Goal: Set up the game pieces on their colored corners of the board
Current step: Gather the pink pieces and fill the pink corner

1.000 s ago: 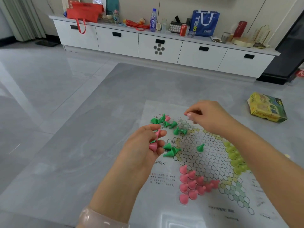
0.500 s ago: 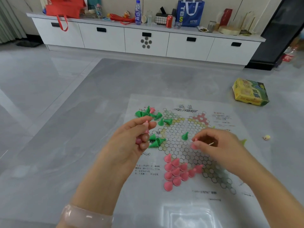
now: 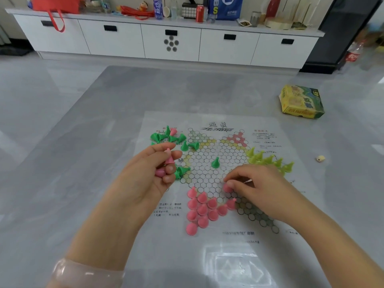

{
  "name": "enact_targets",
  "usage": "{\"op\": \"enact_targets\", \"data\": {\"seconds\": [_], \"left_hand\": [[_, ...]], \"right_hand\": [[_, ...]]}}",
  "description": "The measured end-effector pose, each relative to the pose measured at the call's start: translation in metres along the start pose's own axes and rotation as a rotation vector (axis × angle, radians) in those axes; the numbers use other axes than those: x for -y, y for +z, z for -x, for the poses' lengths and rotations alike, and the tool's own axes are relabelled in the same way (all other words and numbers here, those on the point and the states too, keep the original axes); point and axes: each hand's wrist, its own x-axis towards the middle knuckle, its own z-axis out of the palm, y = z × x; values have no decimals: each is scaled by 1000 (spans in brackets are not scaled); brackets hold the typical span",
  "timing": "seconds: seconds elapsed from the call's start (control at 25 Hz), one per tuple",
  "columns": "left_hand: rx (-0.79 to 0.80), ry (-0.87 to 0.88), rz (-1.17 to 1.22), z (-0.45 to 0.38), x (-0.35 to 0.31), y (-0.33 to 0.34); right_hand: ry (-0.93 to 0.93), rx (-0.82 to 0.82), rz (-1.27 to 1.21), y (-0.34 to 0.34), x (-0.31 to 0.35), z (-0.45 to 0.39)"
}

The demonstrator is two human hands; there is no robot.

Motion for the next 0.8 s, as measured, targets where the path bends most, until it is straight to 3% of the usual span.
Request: {"op": "enact_targets", "data": {"seconds": [0.36,0.56,0.8], "left_hand": [[-4,-2,-16,0,2,2],[-7,-5,-22,0,1,2],[0,-4,-21,0,2,2]], "right_hand": [[66,-35,16,0,3,0],[62,90,-62,2,9,3],[73,120,-76,1,11,5]]}}
